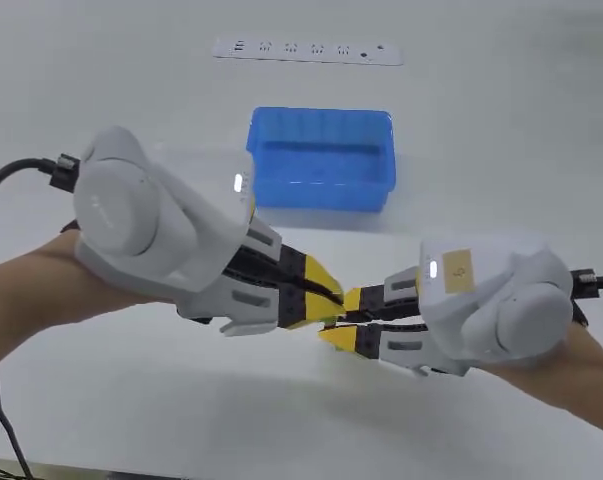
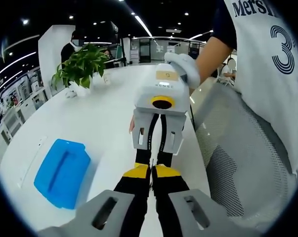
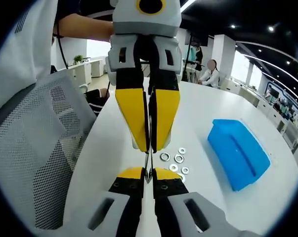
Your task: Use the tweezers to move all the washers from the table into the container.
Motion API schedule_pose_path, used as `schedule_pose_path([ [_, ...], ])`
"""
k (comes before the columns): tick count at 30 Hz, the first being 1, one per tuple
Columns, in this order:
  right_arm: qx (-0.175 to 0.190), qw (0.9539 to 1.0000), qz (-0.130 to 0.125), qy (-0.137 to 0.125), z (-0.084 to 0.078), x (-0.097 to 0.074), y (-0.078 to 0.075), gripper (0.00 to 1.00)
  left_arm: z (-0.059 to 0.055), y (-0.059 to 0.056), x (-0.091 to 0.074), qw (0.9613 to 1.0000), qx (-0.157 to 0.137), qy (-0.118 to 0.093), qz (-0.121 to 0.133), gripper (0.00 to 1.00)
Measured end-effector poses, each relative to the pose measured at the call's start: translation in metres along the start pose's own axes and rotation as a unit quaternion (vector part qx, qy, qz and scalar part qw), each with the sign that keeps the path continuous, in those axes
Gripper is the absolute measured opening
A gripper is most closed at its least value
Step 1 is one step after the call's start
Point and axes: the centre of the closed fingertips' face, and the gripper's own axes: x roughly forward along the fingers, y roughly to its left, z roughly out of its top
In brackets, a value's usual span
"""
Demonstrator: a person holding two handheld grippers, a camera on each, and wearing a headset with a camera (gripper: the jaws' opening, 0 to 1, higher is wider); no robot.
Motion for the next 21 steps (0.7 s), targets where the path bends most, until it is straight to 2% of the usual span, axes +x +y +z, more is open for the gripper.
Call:
schedule_pose_path([
  [7, -0.005, 0.9999, -0.002, -0.012, 0.017, 0.005, 0.000, 0.07, 0.001, 0.000, -0.018, 0.9999, -0.004, -0.006, 0.011, 0.06],
  [15, -0.032, 0.9993, 0.002, -0.020, 0.038, 0.022, 0.010, 0.07, -0.013, -0.007, -0.048, 0.9993, -0.029, -0.002, 0.025, 0.06],
  [18, -0.041, 0.9990, -0.003, -0.018, 0.043, 0.027, 0.008, 0.07, -0.018, -0.003, -0.055, 0.9990, -0.032, -0.002, 0.031, 0.06],
  [21, -0.042, 0.9989, -0.013, -0.017, 0.048, 0.030, 0.001, 0.08, -0.018, 0.003, -0.061, 0.9984, -0.040, -0.010, 0.039, 0.06],
])
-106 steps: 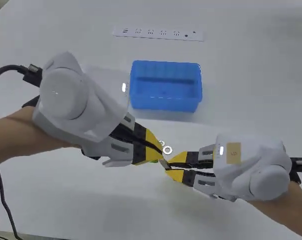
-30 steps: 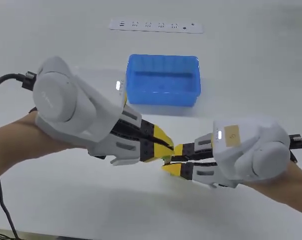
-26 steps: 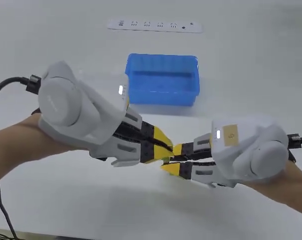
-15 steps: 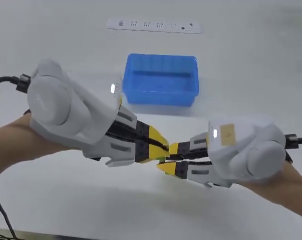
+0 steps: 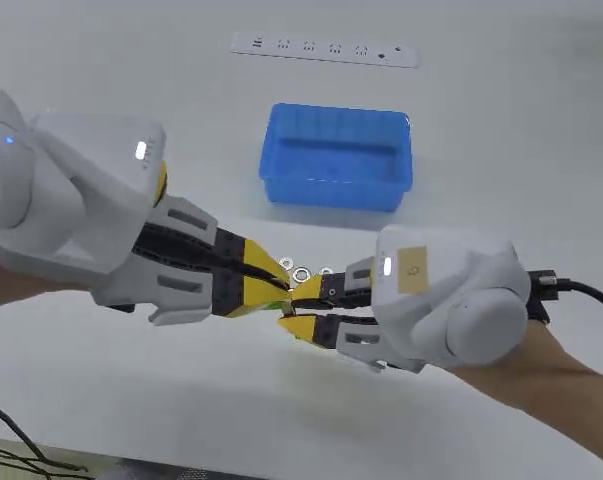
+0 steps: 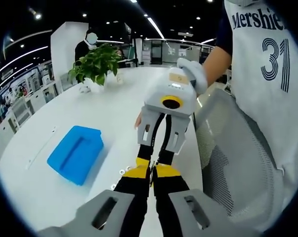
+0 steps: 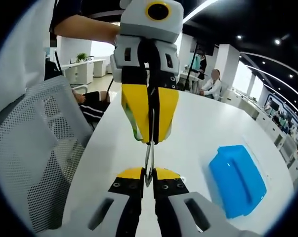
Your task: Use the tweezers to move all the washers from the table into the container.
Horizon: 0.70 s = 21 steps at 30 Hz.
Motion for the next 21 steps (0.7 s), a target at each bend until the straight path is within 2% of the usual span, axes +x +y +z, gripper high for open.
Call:
schedule_pose_path([
  [8, -0.009, 0.9998, -0.017, 0.005, 0.001, 0.003, -0.016, 0.08, 0.002, 0.015, -0.002, 0.9998, -0.011, -0.009, 0.012, 0.06],
  [14, -0.008, 0.9996, -0.023, 0.014, -0.004, 0.006, -0.022, 0.09, 0.000, 0.020, 0.003, 0.9998, -0.011, -0.009, 0.010, 0.07],
  [21, -0.006, 0.9996, -0.021, 0.019, -0.008, 0.008, -0.021, 0.10, -0.004, 0.022, 0.005, 0.9997, -0.019, -0.013, 0.010, 0.06],
])
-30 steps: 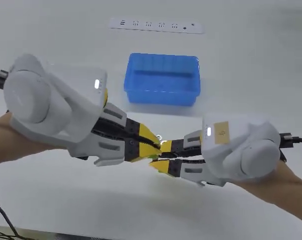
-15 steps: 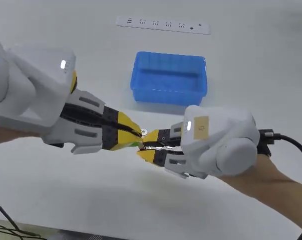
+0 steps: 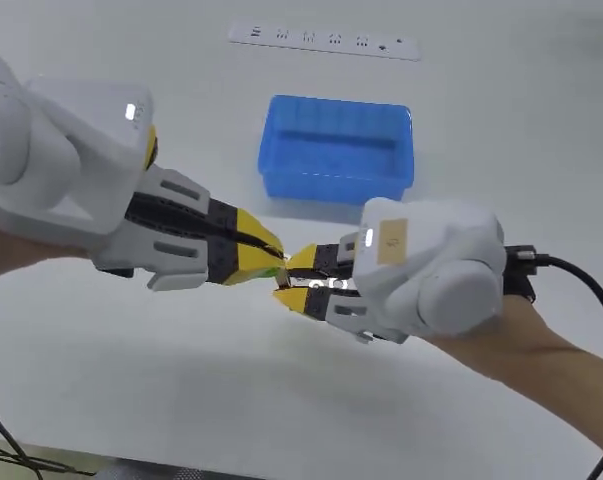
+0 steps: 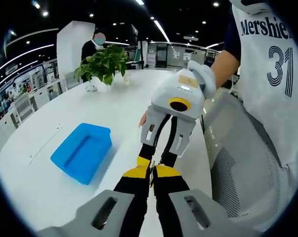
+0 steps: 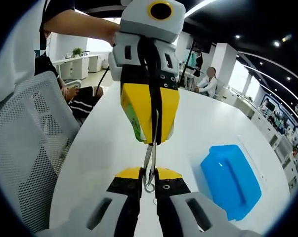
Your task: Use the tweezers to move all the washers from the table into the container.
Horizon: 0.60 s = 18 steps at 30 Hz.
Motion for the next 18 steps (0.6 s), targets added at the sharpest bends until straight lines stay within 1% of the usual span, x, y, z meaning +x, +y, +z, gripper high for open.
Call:
schedule_pose_path([
  [5, 0.002, 1.0000, -0.001, 0.004, -0.003, 0.002, -0.001, 0.11, -0.003, 0.003, 0.001, 1.0000, -0.006, -0.002, 0.003, 0.06],
  [12, 0.009, 0.9999, 0.000, 0.013, -0.009, 0.005, -0.002, 0.11, -0.007, 0.005, 0.006, 1.0000, -0.008, -0.003, 0.001, 0.06],
  [18, 0.013, 0.9998, -0.002, 0.013, -0.011, 0.005, -0.003, 0.11, -0.009, 0.006, 0.008, 1.0000, -0.002, 0.000, 0.001, 0.06],
])
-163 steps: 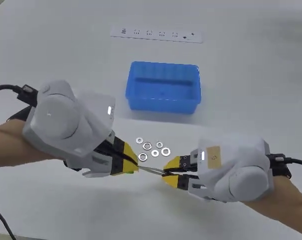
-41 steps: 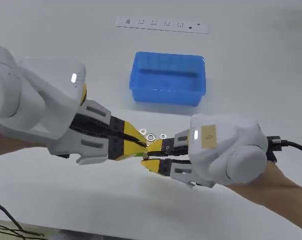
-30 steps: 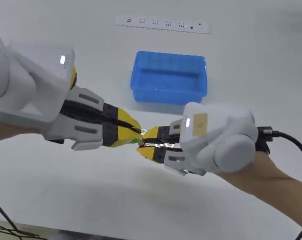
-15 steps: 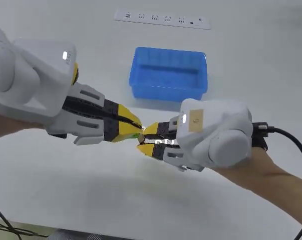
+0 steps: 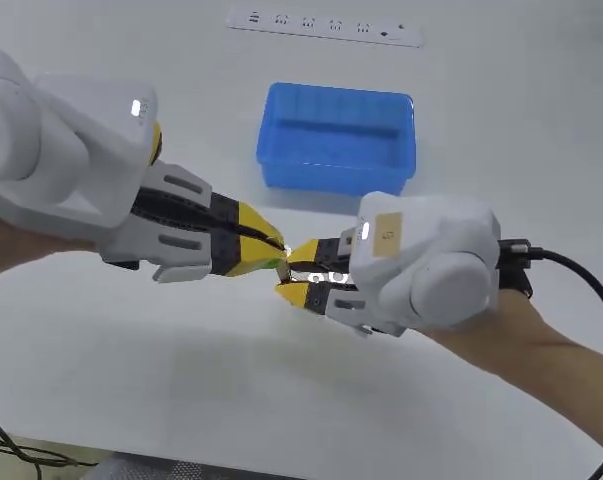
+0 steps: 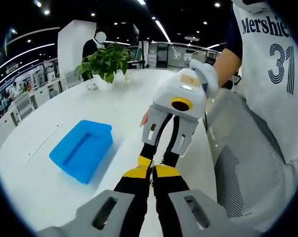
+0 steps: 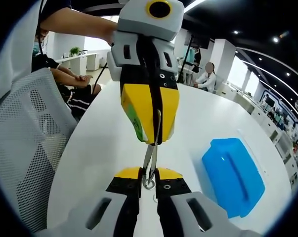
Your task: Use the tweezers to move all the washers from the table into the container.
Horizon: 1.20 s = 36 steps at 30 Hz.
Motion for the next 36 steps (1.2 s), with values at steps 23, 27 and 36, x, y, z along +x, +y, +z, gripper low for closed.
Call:
schedule_pose_path([
  [23, 0.012, 0.9999, 0.001, 0.008, -0.0050, 0.0026, 0.0004, 0.10, -0.0025, 0.0041, 0.0030, 0.9998, -0.019, 0.000, -0.003, 0.06],
  [27, 0.011, 0.9999, 0.000, 0.010, -0.0048, 0.0027, 0.0010, 0.10, -0.0029, 0.0029, 0.0025, 0.9998, -0.017, 0.003, -0.004, 0.06],
  [36, 0.007, 1.0000, 0.002, 0.007, -0.0015, 0.0000, 0.0032, 0.10, -0.0007, -0.0014, -0.0023, 0.9999, -0.012, 0.008, 0.000, 0.06],
])
